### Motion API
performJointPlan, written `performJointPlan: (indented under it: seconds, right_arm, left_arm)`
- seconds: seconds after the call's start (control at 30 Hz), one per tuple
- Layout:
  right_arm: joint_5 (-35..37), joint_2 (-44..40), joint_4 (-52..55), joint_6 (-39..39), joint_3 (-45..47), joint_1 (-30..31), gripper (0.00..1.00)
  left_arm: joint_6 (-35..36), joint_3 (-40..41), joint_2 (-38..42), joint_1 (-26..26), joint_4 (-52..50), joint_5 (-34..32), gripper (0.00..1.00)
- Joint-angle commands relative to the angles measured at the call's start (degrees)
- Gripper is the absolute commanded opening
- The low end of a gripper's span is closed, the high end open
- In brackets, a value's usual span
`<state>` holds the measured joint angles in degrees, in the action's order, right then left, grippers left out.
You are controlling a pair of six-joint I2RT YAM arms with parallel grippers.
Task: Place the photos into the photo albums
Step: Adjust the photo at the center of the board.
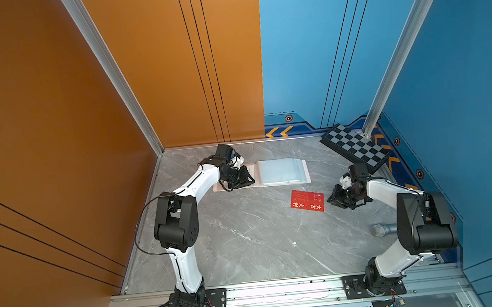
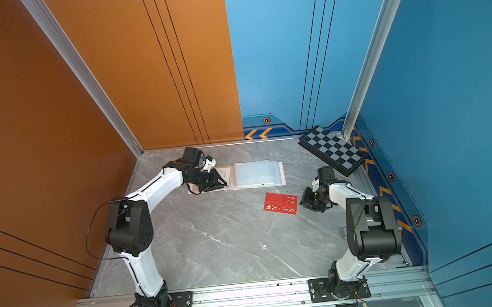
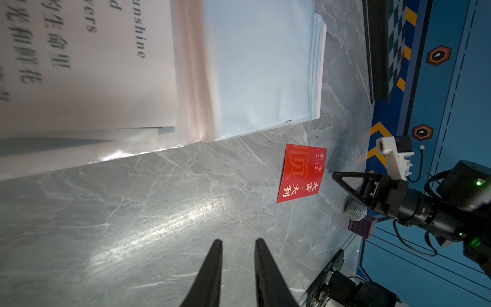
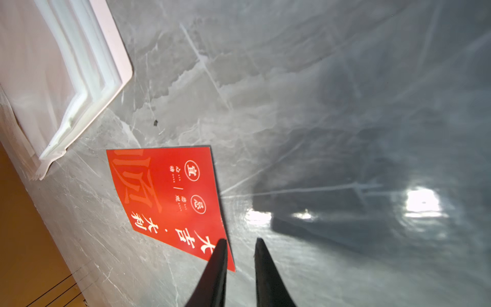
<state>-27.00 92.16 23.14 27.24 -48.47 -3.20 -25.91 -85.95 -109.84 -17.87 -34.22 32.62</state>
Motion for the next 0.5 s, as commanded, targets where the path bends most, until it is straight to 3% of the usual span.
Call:
performJointPlan:
  seconds: [0.0, 0.33, 0.47]
  right_arm:
    - [-1.7, 0.7, 1.3, -1.5, -1.4, 0.2, 0.25]
    - [-3.5, 2.6, -2.4, -1.1, -1.2, 0.8, 0.26]
    - [-5.4, 4.0, -5.3, -0.4, -0.8, 0.8, 0.26]
  left_arm:
    - [2.0, -1.3, -1.9, -2.4, -2.7, -0.3, 0.24]
    - [1.8, -3.3, -6.1, -8.8, -2.8, -1.7, 0.28]
    - [1.0, -5.4, -7.6, -12.2, -2.7, -6.1, 0.31]
